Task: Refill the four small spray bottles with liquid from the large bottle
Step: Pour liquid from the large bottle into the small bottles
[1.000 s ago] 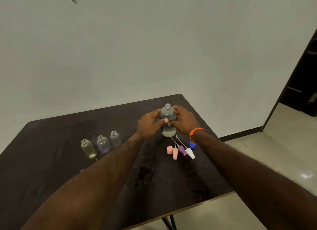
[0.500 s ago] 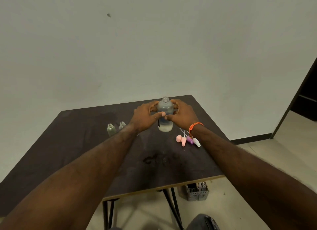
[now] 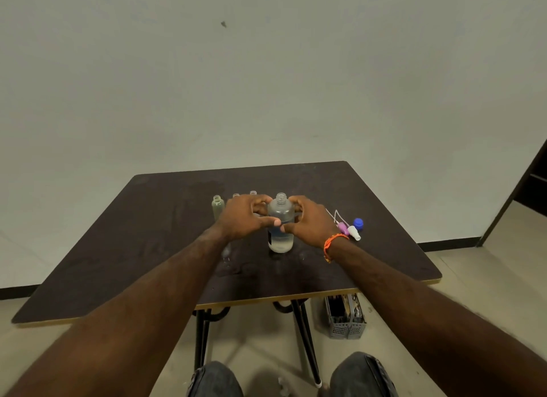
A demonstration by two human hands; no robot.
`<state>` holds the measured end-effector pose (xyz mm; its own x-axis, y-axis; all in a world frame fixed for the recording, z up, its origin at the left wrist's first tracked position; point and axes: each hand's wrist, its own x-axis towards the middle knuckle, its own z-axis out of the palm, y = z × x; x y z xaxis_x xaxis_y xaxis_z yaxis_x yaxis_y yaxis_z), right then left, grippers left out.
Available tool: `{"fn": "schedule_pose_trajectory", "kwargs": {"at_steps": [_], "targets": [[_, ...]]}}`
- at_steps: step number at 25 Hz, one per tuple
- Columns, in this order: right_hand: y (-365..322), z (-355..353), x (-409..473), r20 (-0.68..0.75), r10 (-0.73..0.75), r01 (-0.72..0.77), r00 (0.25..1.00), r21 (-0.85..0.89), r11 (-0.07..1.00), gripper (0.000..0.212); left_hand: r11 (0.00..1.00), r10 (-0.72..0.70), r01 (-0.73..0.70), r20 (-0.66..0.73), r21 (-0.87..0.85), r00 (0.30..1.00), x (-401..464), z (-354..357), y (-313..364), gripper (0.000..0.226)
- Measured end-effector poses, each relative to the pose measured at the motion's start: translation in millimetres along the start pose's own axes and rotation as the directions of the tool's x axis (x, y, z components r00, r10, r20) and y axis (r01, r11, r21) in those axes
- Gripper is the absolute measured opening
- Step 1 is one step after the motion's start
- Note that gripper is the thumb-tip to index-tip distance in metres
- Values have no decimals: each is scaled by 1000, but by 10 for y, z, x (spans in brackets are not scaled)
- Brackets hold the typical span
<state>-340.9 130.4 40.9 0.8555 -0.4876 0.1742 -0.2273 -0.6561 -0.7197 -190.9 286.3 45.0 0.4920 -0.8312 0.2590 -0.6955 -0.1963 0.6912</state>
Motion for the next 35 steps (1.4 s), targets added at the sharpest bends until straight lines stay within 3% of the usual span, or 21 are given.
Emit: {"fn": "schedule_pose_trajectory", "kwargs": {"at_steps": [8, 12, 14, 17, 22, 26, 29, 35], "targets": [[47, 127, -92, 7, -19, 18, 1000, 41, 999, 74, 996, -25, 30, -67, 84, 997, -135, 4, -74, 68], [61, 180, -96, 21, 3, -5, 1000, 115, 993, 73, 978, 8, 63, -339, 198, 941, -360, -306, -254, 62], [78, 206, -89, 33, 13, -18, 999, 142, 990, 75, 973, -44, 132, -405, 190, 913, -507, -482, -427, 69], [88, 276, -97, 22, 26, -30, 999, 197, 980, 73, 952, -162, 238, -347, 190, 924, -743, -563, -691, 83], [28, 347, -107, 8, 21, -22, 1000, 216, 976, 72, 944, -306, 328, -255, 45, 917, -981, -348, -874, 95], [8, 488, -172, -63, 43, -28, 997, 234, 972, 83, 953, -300, 301, -252, -35, 920, -965, -182, -914, 74], [-71, 546, -153, -147, 65, -26, 987, 253, 967, 76, 954, -301, 294, -254, -63, 919, -938, -128, -974, 70], [-240, 582, -44, -82, 10, -2, 997, 96, 995, 96, 969, -247, 241, -323, -62, 913, -896, -63, -898, 60]]}}
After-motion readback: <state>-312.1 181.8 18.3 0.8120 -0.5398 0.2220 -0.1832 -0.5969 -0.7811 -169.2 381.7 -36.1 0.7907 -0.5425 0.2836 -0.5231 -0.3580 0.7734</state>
